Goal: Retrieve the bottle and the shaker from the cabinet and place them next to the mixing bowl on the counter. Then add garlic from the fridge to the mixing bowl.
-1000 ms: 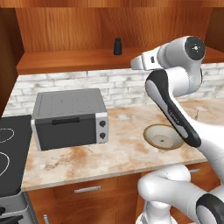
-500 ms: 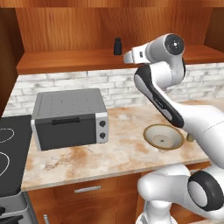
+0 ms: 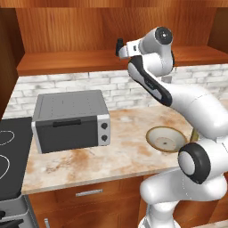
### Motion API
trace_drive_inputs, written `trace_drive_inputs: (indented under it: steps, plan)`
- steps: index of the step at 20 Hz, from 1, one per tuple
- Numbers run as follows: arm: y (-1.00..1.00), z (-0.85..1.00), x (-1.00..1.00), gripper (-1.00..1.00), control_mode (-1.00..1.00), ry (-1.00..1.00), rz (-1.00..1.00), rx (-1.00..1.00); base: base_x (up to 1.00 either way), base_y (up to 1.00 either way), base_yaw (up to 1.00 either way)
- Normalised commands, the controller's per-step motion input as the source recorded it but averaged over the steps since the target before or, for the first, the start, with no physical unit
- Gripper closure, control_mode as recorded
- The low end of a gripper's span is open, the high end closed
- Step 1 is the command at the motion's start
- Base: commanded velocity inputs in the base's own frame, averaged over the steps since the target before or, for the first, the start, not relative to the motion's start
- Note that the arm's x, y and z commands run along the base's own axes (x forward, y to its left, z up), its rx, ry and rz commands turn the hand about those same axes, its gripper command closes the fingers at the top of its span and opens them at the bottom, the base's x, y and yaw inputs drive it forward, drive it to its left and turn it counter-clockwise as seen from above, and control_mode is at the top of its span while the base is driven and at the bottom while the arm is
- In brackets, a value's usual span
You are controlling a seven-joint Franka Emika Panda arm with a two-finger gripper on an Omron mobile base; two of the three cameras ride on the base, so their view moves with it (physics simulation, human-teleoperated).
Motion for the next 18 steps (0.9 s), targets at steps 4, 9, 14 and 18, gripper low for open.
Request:
trace_drive_inputs:
  steps: [4, 9, 14, 18]
  plan:
    - [0.28, 0.00, 0.72, -1.00, -1.00, 0.00, 0.00, -0.06, 0.00, 0.00, 0.00]
    - [0.03, 0.00, 0.88, -1.00, -1.00, 0.01, 0.00, -0.02, 0.00, 0.00, 0.00]
    - [0.00, 0.00, 0.84, -1.00, -1.00, 0.05, 0.00, 0.00, 0.00, 0.00, 0.00]
    - [0.00, 0.00, 0.57, -1.00, -1.00, 0.00, 0.00, 0.00, 0.00, 0.00, 0.00]
